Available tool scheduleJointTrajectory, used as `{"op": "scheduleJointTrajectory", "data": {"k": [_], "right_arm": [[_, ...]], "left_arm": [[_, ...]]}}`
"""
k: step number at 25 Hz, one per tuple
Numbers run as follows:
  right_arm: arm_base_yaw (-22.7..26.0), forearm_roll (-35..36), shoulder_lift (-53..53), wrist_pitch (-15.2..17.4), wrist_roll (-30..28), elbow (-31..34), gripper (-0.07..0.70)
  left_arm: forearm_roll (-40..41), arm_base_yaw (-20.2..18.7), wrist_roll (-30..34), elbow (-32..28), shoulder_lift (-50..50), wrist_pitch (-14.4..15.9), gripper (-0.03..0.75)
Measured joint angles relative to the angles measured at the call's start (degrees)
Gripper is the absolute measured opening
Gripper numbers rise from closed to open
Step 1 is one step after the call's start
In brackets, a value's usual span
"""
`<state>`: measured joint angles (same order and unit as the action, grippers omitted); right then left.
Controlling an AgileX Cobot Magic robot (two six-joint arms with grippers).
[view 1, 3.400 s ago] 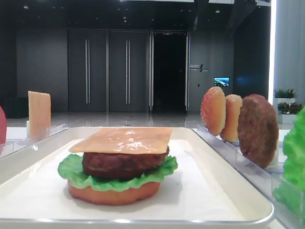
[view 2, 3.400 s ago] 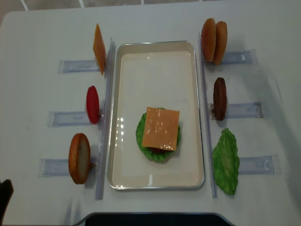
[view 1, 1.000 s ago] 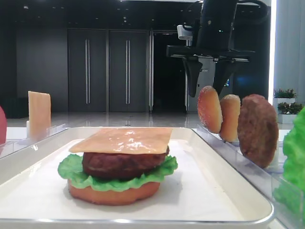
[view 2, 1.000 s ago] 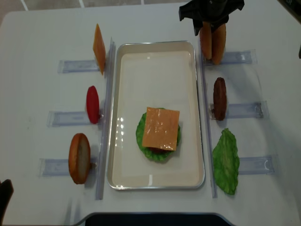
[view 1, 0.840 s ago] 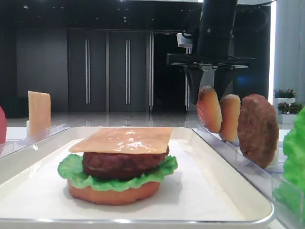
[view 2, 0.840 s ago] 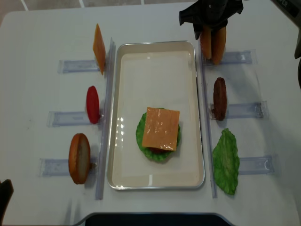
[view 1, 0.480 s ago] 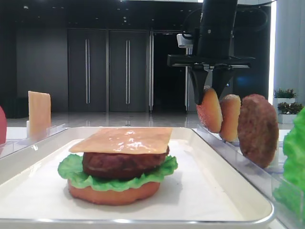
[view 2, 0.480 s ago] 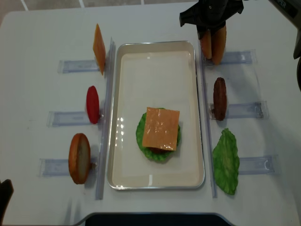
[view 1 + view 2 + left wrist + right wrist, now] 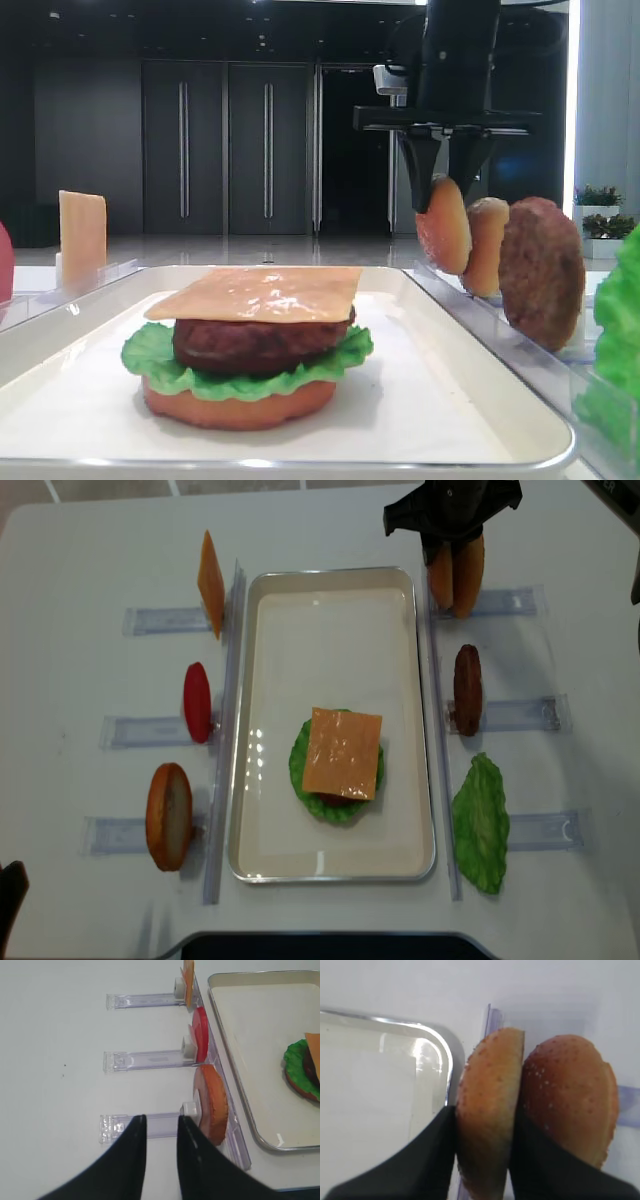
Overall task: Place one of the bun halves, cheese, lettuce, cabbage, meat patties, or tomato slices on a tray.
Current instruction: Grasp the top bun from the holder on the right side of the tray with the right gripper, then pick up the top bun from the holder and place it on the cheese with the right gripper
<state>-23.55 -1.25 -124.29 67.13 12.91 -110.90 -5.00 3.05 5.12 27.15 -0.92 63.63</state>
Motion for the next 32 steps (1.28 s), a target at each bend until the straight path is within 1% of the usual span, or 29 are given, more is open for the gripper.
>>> {"op": "scheduleJointTrajectory", "data": {"k": [6, 13, 16, 24, 28, 32], "right_arm": [[0.0, 1.3, 2.6, 2.5, 0.0, -1.0, 0.251], [0.0, 1.3, 3.3, 2.7, 0.0, -1.1, 0.251], [0.0, 2.7, 4.0, 2.8, 0.0, -1.1, 0.251], [0.0, 7.5, 9.9, 3.1, 0.0, -0.8, 0.251], [-0.4, 10.2, 12.5, 3.1, -0.3, 1.9, 0.251], [-1.3, 13.6, 17.9, 3.0, -1.0, 7.7, 0.25]], "left_arm": [[0.0, 0.0, 0.0, 0.0, 0.0, 0.0, 0.159], [0.0, 0.0, 0.0, 0.0, 0.0, 0.0, 0.159], [0.0, 0.0, 0.0, 0.0, 0.0, 0.0, 0.159], [0.0, 0.0, 0.0, 0.0, 0.0, 0.0, 0.159], [0.0, 0.0, 0.0, 0.0, 0.0, 0.0, 0.159], [0.0, 0.0, 0.0, 0.0, 0.0, 0.0, 0.159]]}}
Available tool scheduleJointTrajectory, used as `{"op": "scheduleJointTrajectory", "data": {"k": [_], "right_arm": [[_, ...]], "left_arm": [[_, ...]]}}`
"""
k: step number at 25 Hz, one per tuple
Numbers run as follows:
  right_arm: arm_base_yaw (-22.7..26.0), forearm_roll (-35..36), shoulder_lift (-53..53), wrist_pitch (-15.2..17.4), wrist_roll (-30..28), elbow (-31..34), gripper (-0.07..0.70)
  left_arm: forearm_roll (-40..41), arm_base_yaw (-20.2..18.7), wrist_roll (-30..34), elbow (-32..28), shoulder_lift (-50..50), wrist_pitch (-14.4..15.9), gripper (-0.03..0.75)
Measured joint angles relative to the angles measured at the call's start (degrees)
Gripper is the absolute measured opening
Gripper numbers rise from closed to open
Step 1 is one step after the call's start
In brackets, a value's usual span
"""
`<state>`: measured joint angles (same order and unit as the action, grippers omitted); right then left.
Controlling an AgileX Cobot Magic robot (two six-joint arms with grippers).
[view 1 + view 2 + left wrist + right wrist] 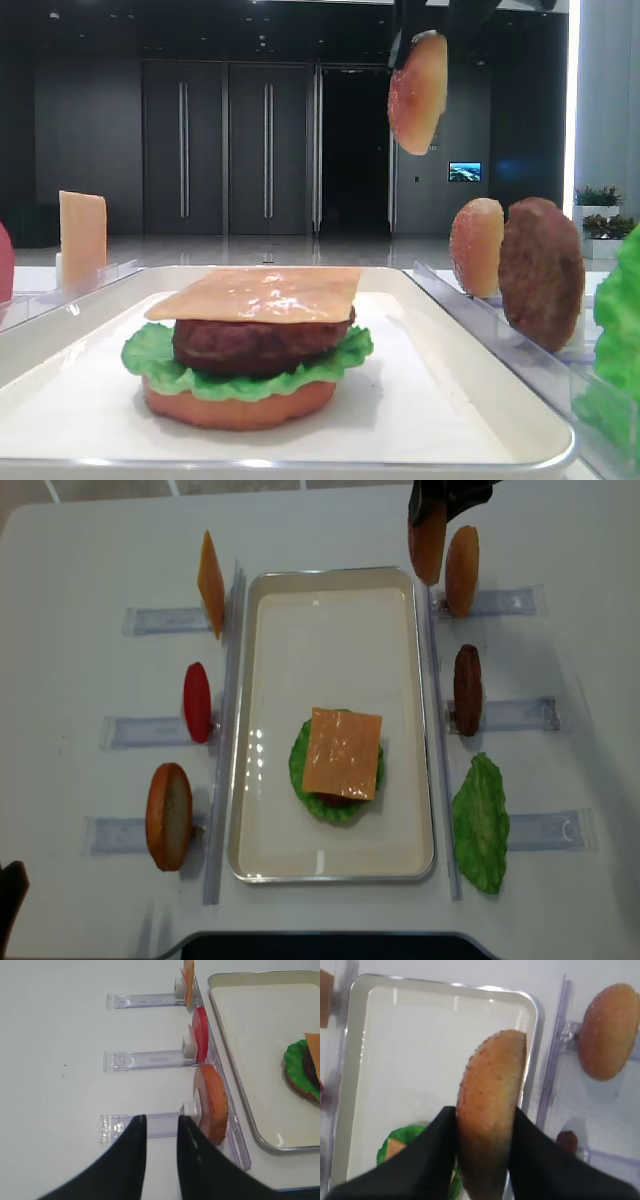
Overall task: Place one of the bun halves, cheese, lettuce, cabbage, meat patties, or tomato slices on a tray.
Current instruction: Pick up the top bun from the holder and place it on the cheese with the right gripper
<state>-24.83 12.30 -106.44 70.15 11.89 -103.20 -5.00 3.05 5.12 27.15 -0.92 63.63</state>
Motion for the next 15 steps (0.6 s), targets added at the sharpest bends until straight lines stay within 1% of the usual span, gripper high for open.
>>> {"op": "scheduleJointTrajectory", "data": {"k": [3, 5, 8, 11, 13, 15], "right_arm": [[-0.3, 2.4, 4.4, -1.7, -1.0, 5.3, 0.249], [-0.3, 4.3, 7.4, -4.2, -1.9, 9.3, 0.248], [-0.3, 8.0, 11.7, -10.2, -3.9, 15.9, 0.248], [-0.3, 11.0, 16.2, -15.6, -5.1, 22.5, 0.248], [-0.3, 13.9, 19.0, -17.6, -6.8, 26.5, 0.248], [-0.4, 18.7, 20.7, -19.4, -9.5, 30.9, 0.248]], "left_arm": [[0.0, 0.0, 0.0, 0.0, 0.0, 0.0, 0.159], [0.0, 0.0, 0.0, 0.0, 0.0, 0.0, 0.159], [0.0, 0.0, -0.5, 0.0, 0.0, 0.0, 0.159], [0.0, 0.0, -0.5, 0.0, 0.0, 0.0, 0.159], [0.0, 0.0, -0.5, 0.0, 0.0, 0.0, 0.159], [0.0, 0.0, -0.5, 0.0, 0.0, 0.0, 0.159]]}}
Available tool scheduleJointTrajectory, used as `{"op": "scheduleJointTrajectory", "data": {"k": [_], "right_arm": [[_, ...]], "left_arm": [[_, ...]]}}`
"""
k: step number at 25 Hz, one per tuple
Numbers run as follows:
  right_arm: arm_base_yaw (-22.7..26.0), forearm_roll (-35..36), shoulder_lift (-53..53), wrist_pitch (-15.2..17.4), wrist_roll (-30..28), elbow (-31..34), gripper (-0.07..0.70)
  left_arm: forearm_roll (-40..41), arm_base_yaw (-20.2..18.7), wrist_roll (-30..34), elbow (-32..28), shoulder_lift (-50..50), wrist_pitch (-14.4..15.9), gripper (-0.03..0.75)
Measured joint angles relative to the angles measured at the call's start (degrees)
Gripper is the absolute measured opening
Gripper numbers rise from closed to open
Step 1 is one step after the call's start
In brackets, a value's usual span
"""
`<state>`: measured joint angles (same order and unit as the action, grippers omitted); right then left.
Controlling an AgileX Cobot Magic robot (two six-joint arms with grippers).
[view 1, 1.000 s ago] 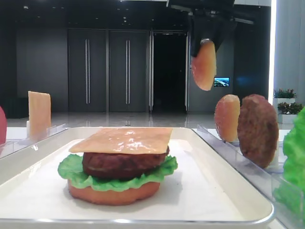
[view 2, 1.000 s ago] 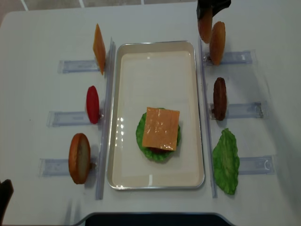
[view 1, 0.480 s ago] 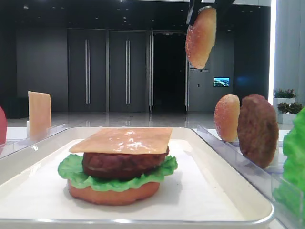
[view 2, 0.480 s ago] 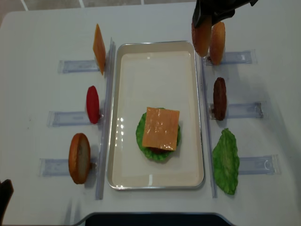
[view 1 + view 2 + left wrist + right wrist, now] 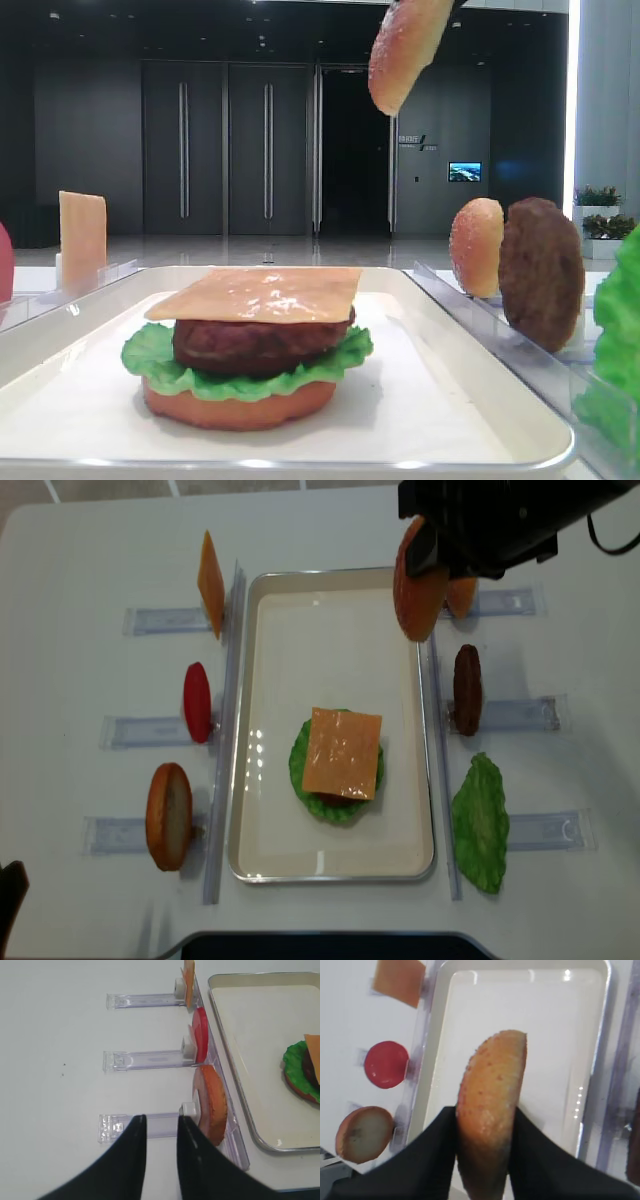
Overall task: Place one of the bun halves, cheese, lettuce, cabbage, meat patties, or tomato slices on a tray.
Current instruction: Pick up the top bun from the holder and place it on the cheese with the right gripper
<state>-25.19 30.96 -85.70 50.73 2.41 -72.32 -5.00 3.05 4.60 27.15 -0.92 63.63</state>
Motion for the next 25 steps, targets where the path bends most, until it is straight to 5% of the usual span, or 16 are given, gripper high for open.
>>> {"op": "scheduleJointTrajectory", "data": {"k": [5, 12, 25], "right_arm": [[-0.2, 18.0, 4.0, -3.7, -14.1, 9.6, 0.248], [-1.7, 41.8, 5.0, -4.3, -35.4, 18.9, 0.247], [-9.7, 43.8, 3.2, -14.7, -36.9, 21.0, 0.246]], "left_arm": [[0.0, 0.0, -0.1, 0.0, 0.0, 0.0, 0.159], [0.0, 0.0, -0.1, 0.0, 0.0, 0.0, 0.159], [0.0, 0.0, -0.1, 0.0, 0.0, 0.0, 0.159]]}}
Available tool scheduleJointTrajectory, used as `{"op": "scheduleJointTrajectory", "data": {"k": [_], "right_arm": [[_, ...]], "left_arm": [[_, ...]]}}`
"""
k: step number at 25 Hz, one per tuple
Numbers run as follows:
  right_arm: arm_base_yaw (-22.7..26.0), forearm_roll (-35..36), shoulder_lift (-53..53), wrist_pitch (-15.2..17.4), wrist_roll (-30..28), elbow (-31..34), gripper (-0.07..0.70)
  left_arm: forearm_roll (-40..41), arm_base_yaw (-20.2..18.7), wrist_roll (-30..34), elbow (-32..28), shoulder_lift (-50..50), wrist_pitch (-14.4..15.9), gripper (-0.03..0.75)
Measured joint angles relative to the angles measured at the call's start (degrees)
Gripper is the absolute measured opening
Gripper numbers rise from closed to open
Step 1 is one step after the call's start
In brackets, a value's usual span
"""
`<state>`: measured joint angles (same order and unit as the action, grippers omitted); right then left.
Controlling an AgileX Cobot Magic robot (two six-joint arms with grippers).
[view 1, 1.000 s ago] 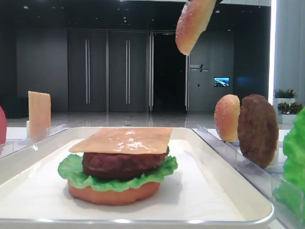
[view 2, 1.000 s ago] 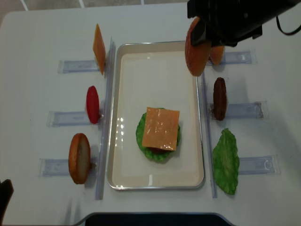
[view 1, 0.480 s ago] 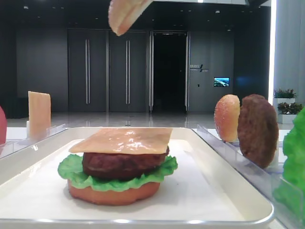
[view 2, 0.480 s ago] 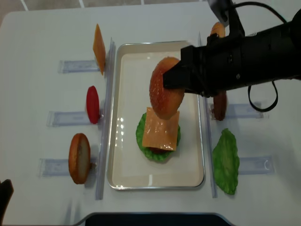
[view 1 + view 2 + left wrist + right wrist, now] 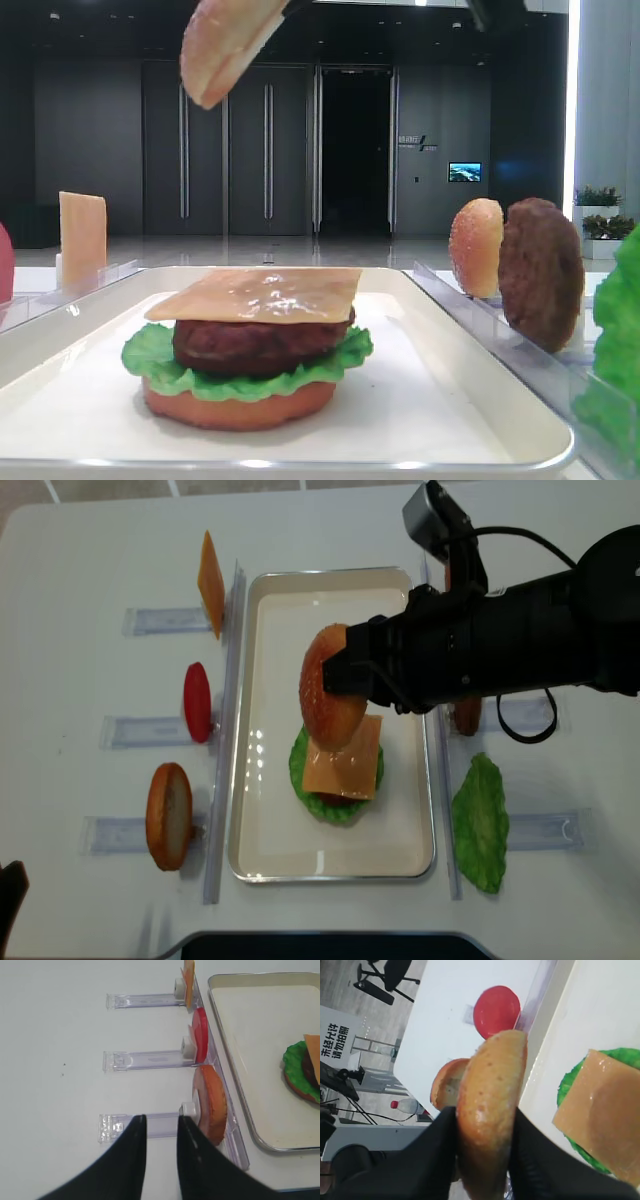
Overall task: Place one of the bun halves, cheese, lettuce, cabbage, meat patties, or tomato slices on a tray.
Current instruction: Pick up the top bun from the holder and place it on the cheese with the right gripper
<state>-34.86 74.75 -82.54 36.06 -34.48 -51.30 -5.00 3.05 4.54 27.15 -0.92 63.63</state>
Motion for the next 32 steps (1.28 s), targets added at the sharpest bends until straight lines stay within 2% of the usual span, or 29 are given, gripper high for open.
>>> {"op": "scheduleJointTrajectory", "data": {"k": [4, 8, 16, 32], "right_arm": [[0.0, 1.7, -5.1, 0.5, -0.3, 0.0, 0.246], [0.0, 5.0, -8.8, 0.6, -2.9, 0.0, 0.245], [0.0, 9.4, -12.0, 2.1, -6.7, 0.0, 0.245], [0.0, 9.9, -13.9, 1.6, -8.2, 0.0, 0.244]], "left_arm": [[0.0, 0.0, 0.0, 0.0, 0.0, 0.0, 0.159], [0.0, 0.0, 0.0, 0.0, 0.0, 0.0, 0.159], [0.0, 0.0, 0.0, 0.0, 0.0, 0.0, 0.159], [0.0, 0.0, 0.0, 0.0, 0.0, 0.0, 0.159]]}}
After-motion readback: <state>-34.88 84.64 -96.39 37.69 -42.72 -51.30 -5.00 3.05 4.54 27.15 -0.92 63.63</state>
